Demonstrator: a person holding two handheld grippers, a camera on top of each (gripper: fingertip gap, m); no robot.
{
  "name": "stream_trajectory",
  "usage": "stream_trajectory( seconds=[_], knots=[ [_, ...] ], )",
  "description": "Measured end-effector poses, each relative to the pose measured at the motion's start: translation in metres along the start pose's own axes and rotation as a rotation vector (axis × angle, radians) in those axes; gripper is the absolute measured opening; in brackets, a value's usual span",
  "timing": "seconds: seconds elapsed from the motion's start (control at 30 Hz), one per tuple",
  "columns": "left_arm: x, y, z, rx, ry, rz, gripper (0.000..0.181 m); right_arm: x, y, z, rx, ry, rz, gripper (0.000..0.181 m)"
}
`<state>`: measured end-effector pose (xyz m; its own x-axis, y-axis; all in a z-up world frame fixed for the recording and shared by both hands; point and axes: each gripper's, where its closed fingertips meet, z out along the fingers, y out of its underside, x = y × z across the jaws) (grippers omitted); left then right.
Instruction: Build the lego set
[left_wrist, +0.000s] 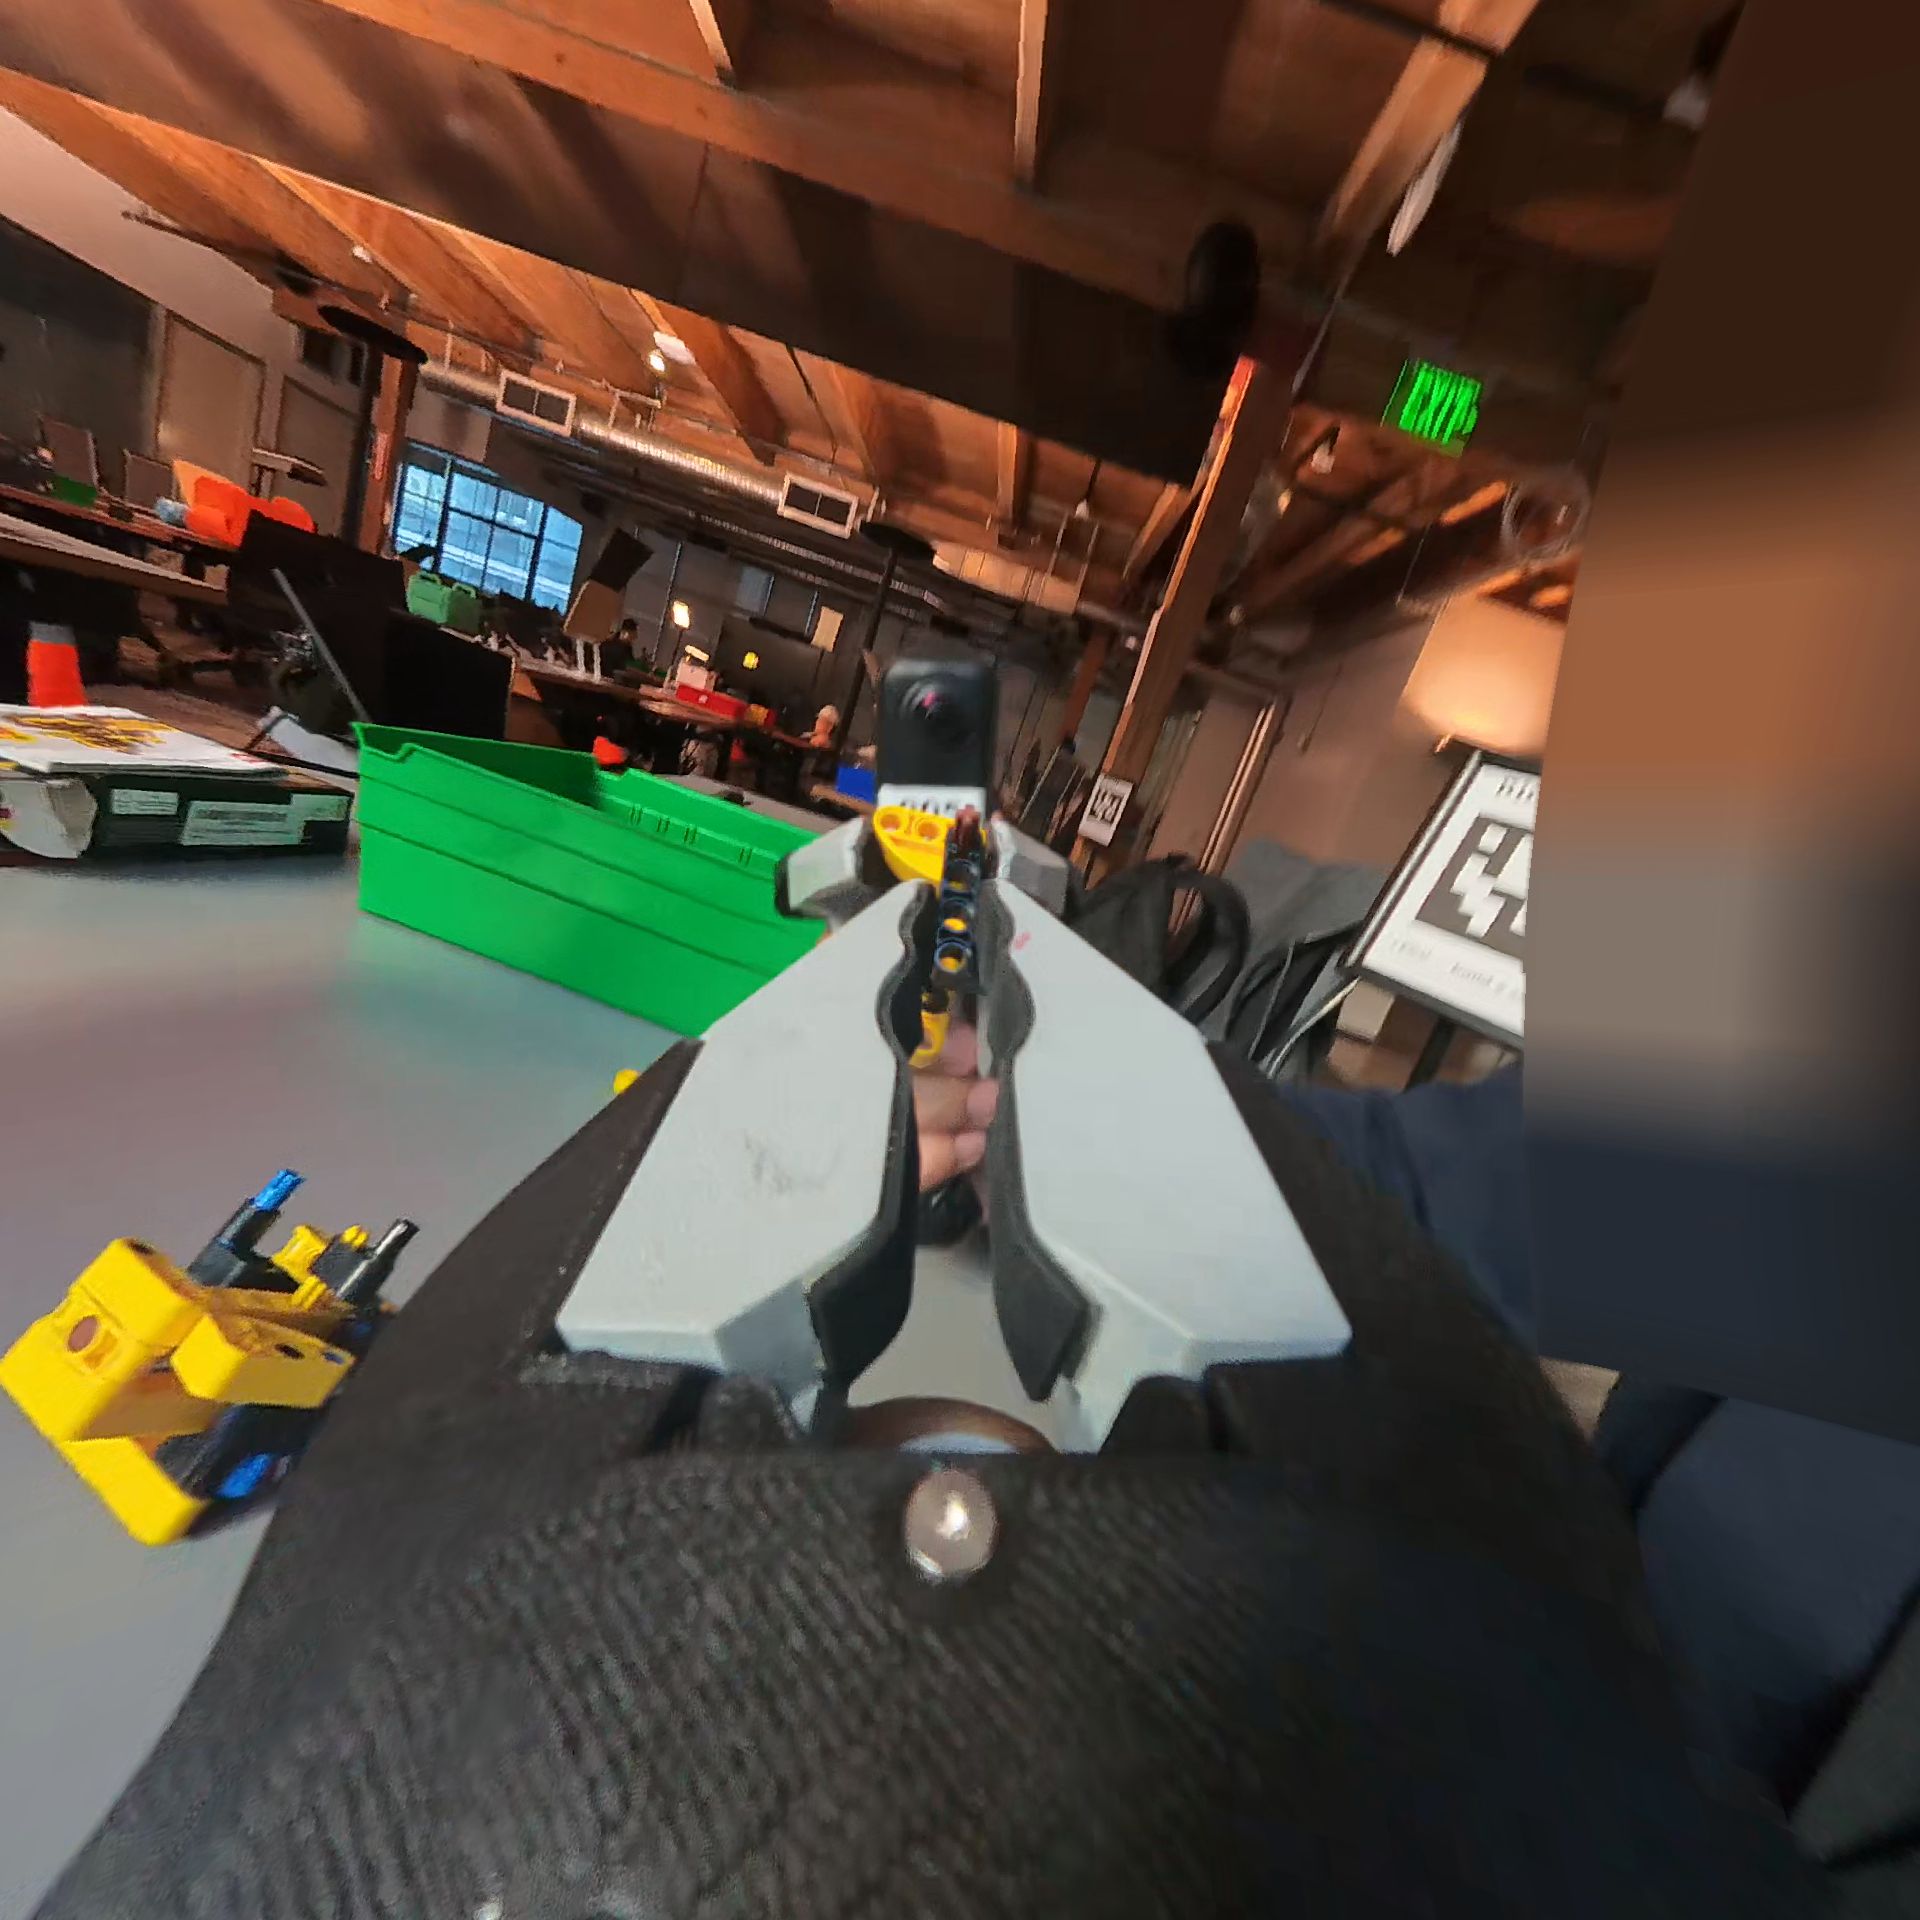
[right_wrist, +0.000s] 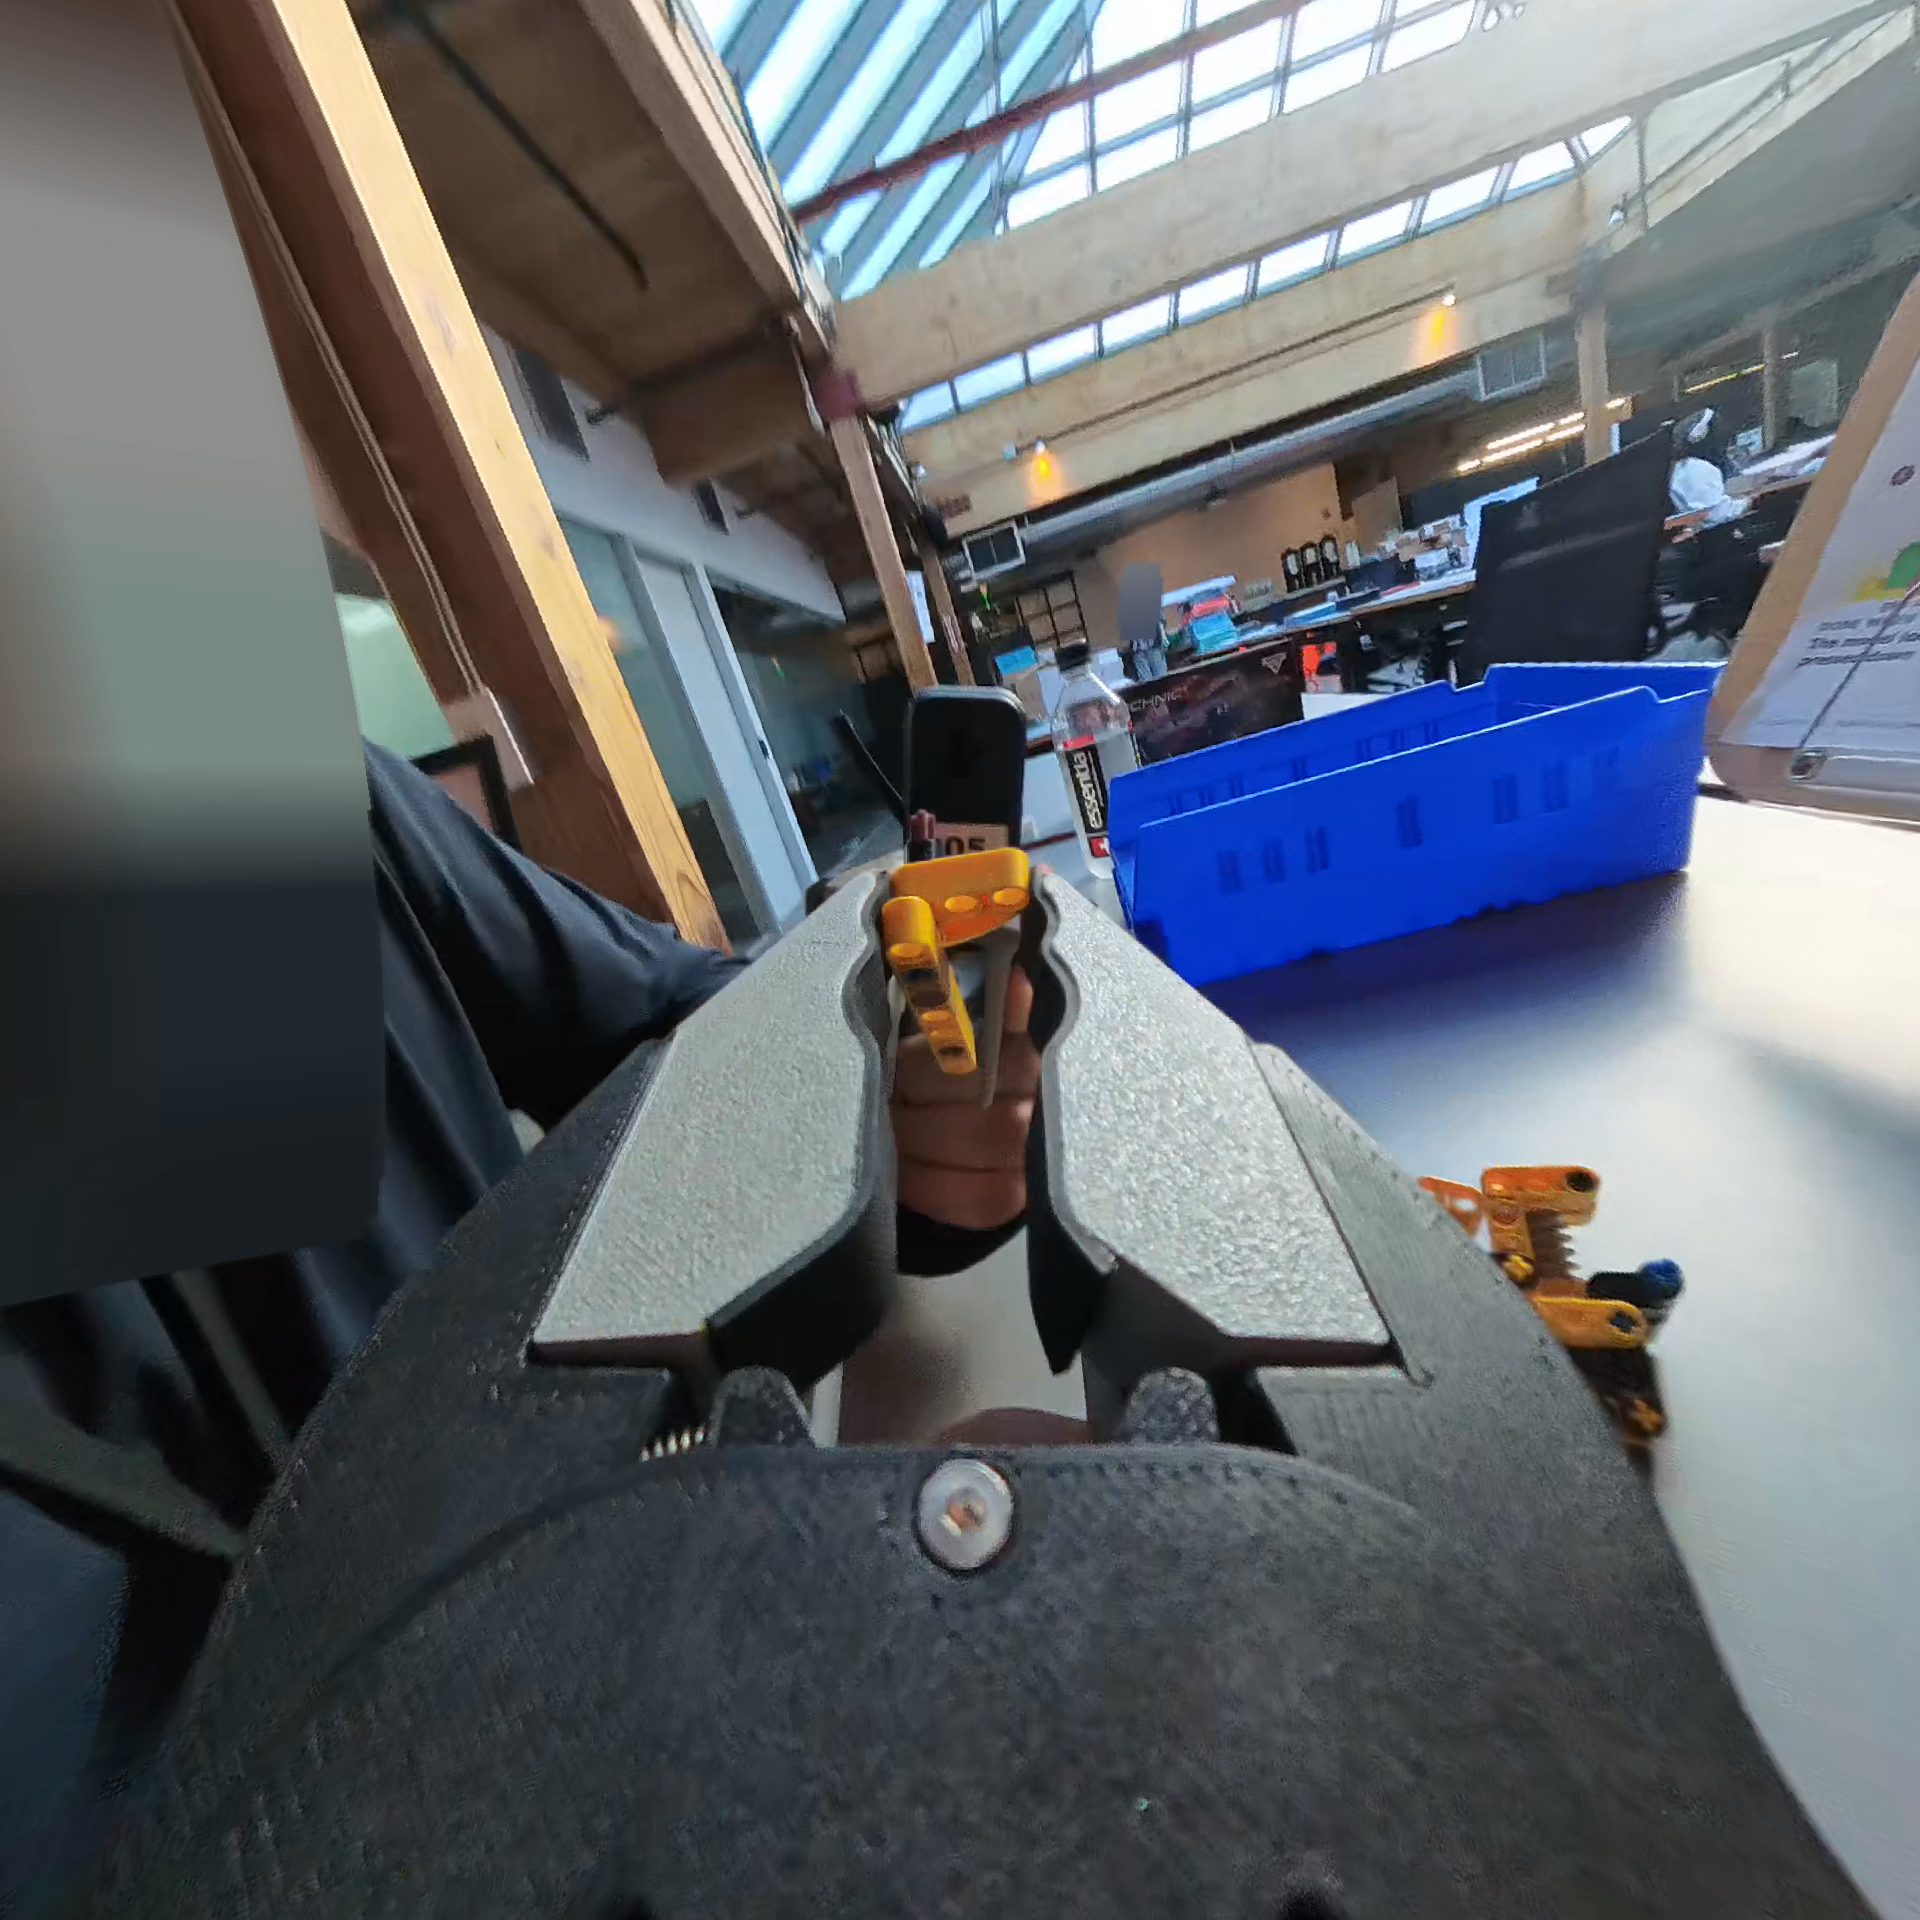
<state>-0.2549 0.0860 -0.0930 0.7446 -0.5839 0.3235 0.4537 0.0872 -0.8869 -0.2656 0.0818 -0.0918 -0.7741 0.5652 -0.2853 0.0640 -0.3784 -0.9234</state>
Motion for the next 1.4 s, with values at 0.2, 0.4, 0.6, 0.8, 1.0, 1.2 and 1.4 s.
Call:
stream_trajectory(
  seconds=[0.2, 0.4, 0.6, 0.8, 1.0, 1.2, 1.4],
  knots=[
    [-0.003, -0.014, -0.006, 0.067, -0.018, -0.046, 0.003, 0.004, -0.002, 0.008, 0.059, -0.007, 0.078, 0.021],
    [-0.001, -0.009, -0.006, -0.023, 0.009, 0.037, 0.004, 0.006, 0.0, 0.004, 0.008, 0.0, 0.053, 0.022],
    [-0.028, 0.019, -0.026, -0.356, -0.106, 0.149, 0.029, 0.032, 0.009, -0.003, 0.006, 0.15, 0.122, 0.021],
    [-0.033, 0.043, -0.018, -0.449, -0.205, 0.319, 0.038, 0.044, 0.009, -0.007, 0.064, 0.155, 0.22, 0.021],
    [-0.026, 0.037, -0.015, -0.417, -0.129, 0.203, 0.014, 0.028, 0.023, 0.001, -0.064, 0.107, 0.092, 0.022],
    [-0.007, 0.034, -0.016, -0.401, -0.038, 0.23, 0.014, 0.014, 0.034, 0.004, -0.197, 0.089, -0.079, 0.022],
    [-0.005, 0.04, -0.018, -0.438, -0.028, 0.292, 0.014, 0.012, 0.04, 0.003, -0.278, 0.105, -0.186, 0.022]
  ],
)
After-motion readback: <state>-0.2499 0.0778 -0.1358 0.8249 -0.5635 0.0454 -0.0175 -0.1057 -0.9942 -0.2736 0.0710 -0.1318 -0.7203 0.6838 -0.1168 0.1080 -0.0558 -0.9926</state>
